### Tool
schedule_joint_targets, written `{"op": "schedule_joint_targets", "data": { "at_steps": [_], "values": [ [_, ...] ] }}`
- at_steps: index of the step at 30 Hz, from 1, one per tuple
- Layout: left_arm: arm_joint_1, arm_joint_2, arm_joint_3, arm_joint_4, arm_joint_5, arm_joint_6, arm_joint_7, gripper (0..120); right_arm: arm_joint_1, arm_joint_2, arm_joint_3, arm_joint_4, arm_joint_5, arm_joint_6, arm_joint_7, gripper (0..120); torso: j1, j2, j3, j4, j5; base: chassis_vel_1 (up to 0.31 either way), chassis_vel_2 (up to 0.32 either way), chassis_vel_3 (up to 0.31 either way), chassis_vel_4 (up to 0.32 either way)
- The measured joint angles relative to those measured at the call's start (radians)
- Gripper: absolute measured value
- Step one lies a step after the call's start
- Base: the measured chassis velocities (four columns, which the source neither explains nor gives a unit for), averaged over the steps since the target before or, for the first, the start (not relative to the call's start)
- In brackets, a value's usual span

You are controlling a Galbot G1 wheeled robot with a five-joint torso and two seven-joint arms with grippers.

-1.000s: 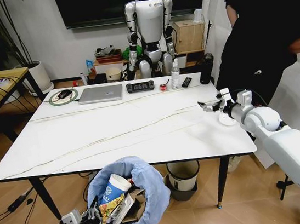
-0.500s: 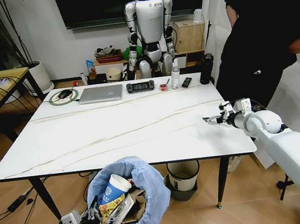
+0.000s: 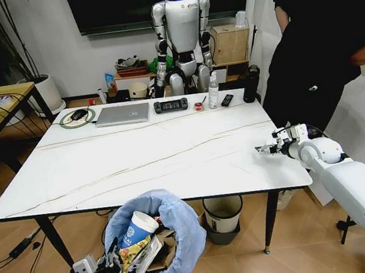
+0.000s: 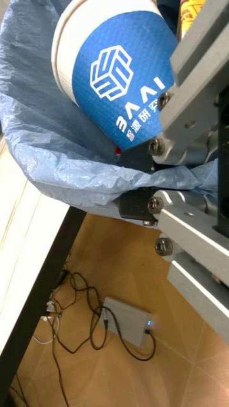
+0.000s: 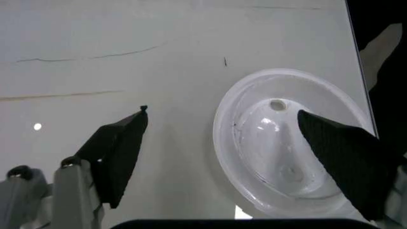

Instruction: Pick up the trash bin and place the trash from the table into it.

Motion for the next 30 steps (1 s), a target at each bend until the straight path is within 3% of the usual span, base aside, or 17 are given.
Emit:
{"op": "schedule_joint_targets", "data": {
  "at_steps": [13,20,24,30],
  "values": [
    [-0.002,0.006,-0.007,0.000,-0.016,0.002,-0.002,0,0.005,0.008,-0.011,-0.019,-0.002,0.002,0.014,36,0.000,0.000,0.000,-0.0001,-0.0002,0.000,0.000,0.000,0.000],
    [-0.003,0.008,-0.007,0.004,-0.019,0.003,-0.002,0,0.003,0.009,-0.012,-0.018,-0.002,0.003,0.014,18,0.000,0.000,0.000,0.0000,-0.0001,0.000,0.000,0.000,0.000],
    [-0.004,0.011,-0.007,0.006,-0.023,0.003,-0.003,0,0.002,0.009,-0.013,-0.014,-0.002,0.004,0.014,1,0.000,0.000,0.000,-0.0001,0.0000,0.000,0.000,0.000,0.000],
    [-0.002,0.012,-0.006,0.009,-0.023,0.004,-0.003,0,-0.008,0.009,-0.004,0.011,0.001,0.004,0.011,0,0.000,0.000,0.000,-0.0001,0.0003,0.000,0.000,0.000,0.000]
  ]
}}
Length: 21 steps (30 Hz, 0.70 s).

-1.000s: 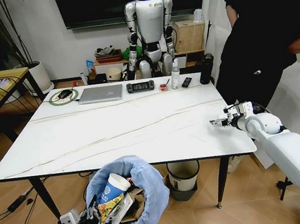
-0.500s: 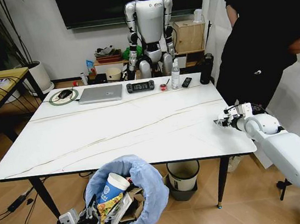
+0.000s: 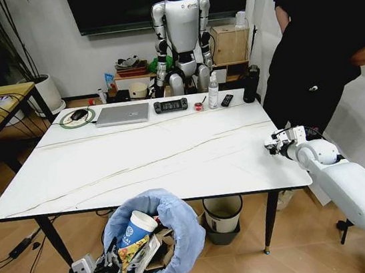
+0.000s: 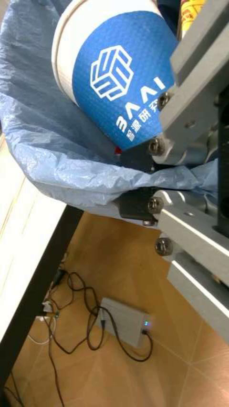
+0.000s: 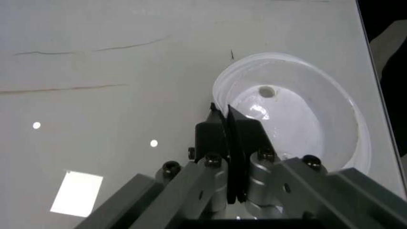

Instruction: Pick up the trash bin and place the trash from the table into it.

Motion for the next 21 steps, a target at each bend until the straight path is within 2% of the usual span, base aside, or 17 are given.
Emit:
{"op": "schedule_joint_targets", "data": {
  "at_steps": [8,9,11,12,13,15,18,19,21],
  "values": [
    [0.002,0.001,0.001,-0.001,0.000,0.000,0.000,0,-0.059,-0.030,0.034,0.186,0.080,0.016,-0.038,0,0.000,0.000,0.000,0.0000,-0.0007,0.000,0.000,0.000,0.000],
    [0.005,0.001,0.002,-0.003,0.000,0.000,0.000,0,-0.099,-0.057,0.041,0.332,0.132,0.043,-0.086,0,0.000,0.000,0.000,0.0000,-0.0004,0.000,0.000,0.000,0.000],
    [0.007,0.000,0.001,-0.004,0.000,0.001,0.000,0,-0.130,-0.076,0.035,0.457,0.196,0.060,-0.119,0,0.000,0.000,0.000,-0.0001,-0.0008,0.000,0.000,0.000,0.000],
    [0.008,-0.001,0.001,-0.003,0.000,0.000,0.000,0,-0.148,-0.087,0.016,0.543,0.231,0.077,-0.141,0,0.000,0.000,0.000,0.0000,-0.0009,0.000,0.000,0.000,0.000],
    [0.008,-0.001,0.001,-0.003,0.000,0.000,0.000,0,-0.148,-0.087,0.016,0.543,0.231,0.077,-0.141,0,0.000,0.000,0.000,0.0000,-0.0009,0.000,0.000,0.000,0.000],
    [0.009,-0.003,0.000,-0.003,0.001,0.000,0.000,0,-0.155,-0.096,-0.021,0.632,0.271,0.105,-0.161,0,0.000,0.000,0.000,0.0001,-0.0001,0.000,0.000,0.000,0.000],
    [0.009,-0.009,-0.001,-0.003,0.004,0.000,0.000,0,-0.137,-0.098,-0.129,0.801,0.334,0.140,-0.161,0,0.000,0.000,0.000,0.0001,-0.0006,0.000,0.000,0.000,0.000],
    [0.009,-0.009,-0.001,-0.003,0.004,0.000,0.000,0,-0.137,-0.098,-0.129,0.801,0.334,0.140,-0.161,0,0.000,0.000,0.000,0.0001,-0.0006,0.000,0.000,0.000,0.000],
    [0.008,-0.013,-0.002,-0.001,0.008,-0.001,0.001,0,-0.116,-0.084,-0.198,0.873,0.381,0.154,-0.148,0,0.000,0.000,0.000,0.0002,-0.0007,0.000,0.000,0.000,0.000]
  ]
}}
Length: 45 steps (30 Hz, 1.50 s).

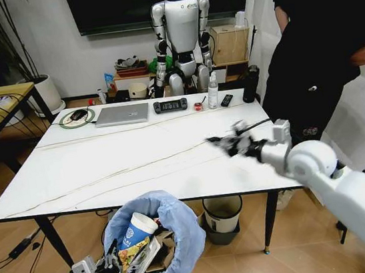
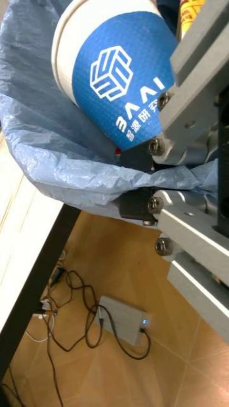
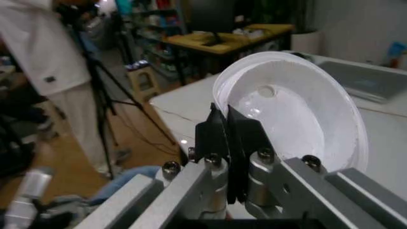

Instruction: Pick up the trash bin and place the trash from the table into it.

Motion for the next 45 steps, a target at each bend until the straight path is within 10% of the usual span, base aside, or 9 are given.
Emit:
{"op": "schedule_joint_targets", "data": {
  "at_steps": [9,27,45],
  "values": [
    [-0.007,-0.012,-0.001,-0.007,0.003,0.000,-0.001,0,0.019,0.074,-0.329,0.052,0.068,0.117,0.061,0,0.000,0.000,0.000,-0.0001,0.0003,0.000,0.000,0.000,0.000],
    [-0.019,-0.011,0.000,0.001,-0.007,0.005,-0.006,0,0.025,0.090,-0.393,-0.062,-0.001,0.126,0.087,0,0.000,0.000,0.000,-0.0002,0.0003,0.000,0.000,0.000,0.000],
    [-0.019,-0.011,-0.001,0.001,-0.013,0.006,-0.007,0,0.013,0.076,-0.395,-0.033,-0.016,0.112,0.131,59,0.000,0.000,0.000,-0.0001,0.0003,0.000,0.000,0.000,0.000]
  ]
}}
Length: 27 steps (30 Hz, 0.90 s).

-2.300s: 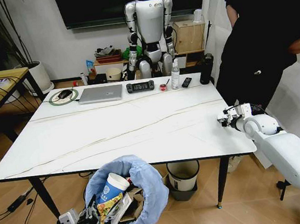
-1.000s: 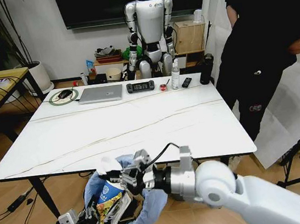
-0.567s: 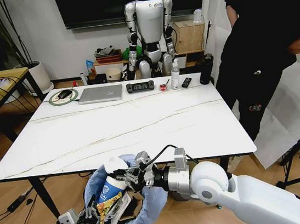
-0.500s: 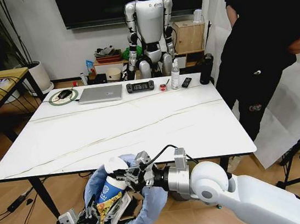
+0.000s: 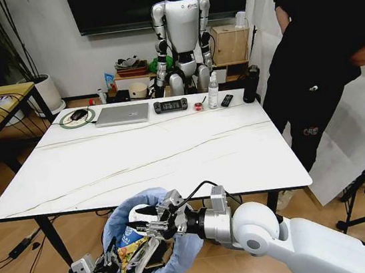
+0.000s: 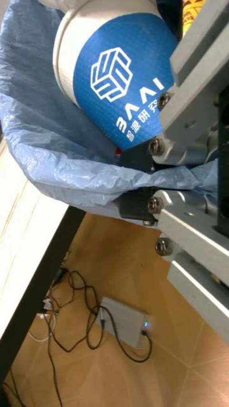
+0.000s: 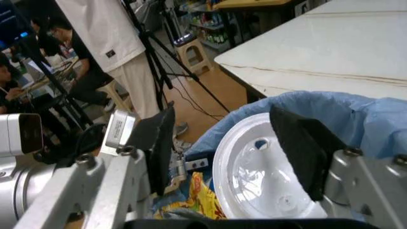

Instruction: Pick up the trash bin and place the trash from the table into it.

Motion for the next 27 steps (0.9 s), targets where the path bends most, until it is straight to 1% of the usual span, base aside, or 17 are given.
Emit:
{"op": "schedule_joint_targets", "data": {
  "at_steps": [4,6,7,8,10,11,12,13,15,17,18,19,21,23,24,26,27],
  "values": [
    [0.005,0.000,0.000,0.004,0.005,0.000,0.000,0,-0.022,0.001,0.066,0.017,-0.022,0.019,0.031,78,0.000,0.000,0.000,-0.0001,0.0002,0.000,0.000,0.000,0.000],
    [0.005,0.000,-0.001,0.005,0.005,0.000,0.000,0,-0.024,0.001,0.074,0.018,-0.025,0.022,0.036,79,0.000,0.000,0.000,-0.0001,0.0002,0.000,0.000,0.000,0.000],
    [0.008,0.003,-0.002,0.011,0.007,0.000,-0.002,0,-0.036,0.001,0.121,0.022,-0.040,0.040,0.069,86,0.000,0.000,0.000,0.0002,0.0000,0.000,0.000,0.000,0.000],
    [0.011,0.006,-0.002,0.014,0.009,0.000,-0.004,0,-0.048,-0.001,0.150,0.022,-0.050,0.057,0.090,90,0.000,0.000,0.000,0.0002,0.0001,0.000,0.000,0.000,0.000],
    [0.016,0.012,-0.003,0.020,0.011,0.001,-0.007,0,-0.088,-0.015,0.224,0.017,-0.063,0.127,0.122,98,0.000,0.000,0.000,0.0003,0.0001,0.000,0.000,0.000,0.000],
    [0.019,0.017,-0.003,0.024,0.012,0.001,-0.008,0,-0.118,-0.026,0.270,0.007,-0.071,0.175,0.124,99,0.000,0.000,0.000,0.0002,0.0001,0.000,0.000,0.000,0.000],
    [0.019,0.017,-0.003,0.024,0.012,0.001,-0.008,0,-0.118,-0.026,0.270,0.007,-0.071,0.175,0.124,99,0.000,0.000,0.000,0.0002,0.0001,0.000,0.000,0.000,0.000],
    [0.021,0.022,-0.005,0.030,0.013,0.001,-0.009,0,-0.149,-0.034,0.316,-0.004,-0.081,0.207,0.126,100,0.000,0.000,0.000,-0.0002,0.0002,0.000,0.000,0.000,0.000],
    [0.022,0.033,-0.006,0.047,0.013,0.001,-0.018,0,-0.211,-0.049,0.405,-0.013,-0.105,0.232,0.149,100,0.000,0.000,0.000,-0.0003,0.0003,0.000,0.000,0.000,0.000],
    [0.022,0.044,-0.005,0.063,0.009,0.001,-0.027,0,-0.278,-0.054,0.478,-0.023,-0.170,0.289,0.185,100,0.000,0.000,0.000,0.0001,0.0001,0.000,0.000,0.000,0.000],
    [0.022,0.044,-0.005,0.063,0.009,0.001,-0.027,0,-0.278,-0.054,0.478,-0.023,-0.170,0.289,0.185,100,0.000,0.000,0.000,0.0001,0.0001,0.000,0.000,0.000,0.000],
    [0.022,0.050,-0.005,0.071,0.008,0.000,-0.030,0,-0.320,-0.051,0.525,-0.033,-0.202,0.313,0.188,100,0.000,0.000,0.000,0.0001,0.0002,0.000,0.000,0.000,0.000],
    [0.022,0.062,-0.003,0.089,0.008,0.001,-0.033,0,-0.401,-0.039,0.612,-0.053,-0.237,0.330,0.175,100,0.000,0.000,0.000,0.0001,0.0002,0.000,0.000,0.000,0.000],
    [0.021,0.081,-0.003,0.111,0.008,0.001,-0.037,0,-0.523,-0.013,0.735,-0.099,-0.269,0.379,0.102,100,0.000,0.000,0.000,-0.0002,0.0003,0.000,0.000,0.000,0.000],
    [0.021,0.081,-0.003,0.111,0.008,0.001,-0.037,0,-0.523,-0.013,0.735,-0.099,-0.269,0.379,0.102,100,0.000,0.000,0.000,-0.0002,0.0003,0.000,0.000,0.000,0.000],
    [0.018,0.100,-0.003,0.131,0.007,0.001,-0.038,0,-0.628,0.023,0.848,-0.128,-0.304,0.423,0.039,100,0.000,0.000,0.000,-0.0003,0.0003,0.000,0.000,0.000,0.000],
    [0.016,0.107,-0.002,0.137,0.007,0.001,-0.037,0,-0.658,0.037,0.881,-0.132,-0.322,0.428,0.030,100,0.000,0.000,0.000,-0.0004,0.0002,0.000,0.000,0.000,0.000]
  ]
}}
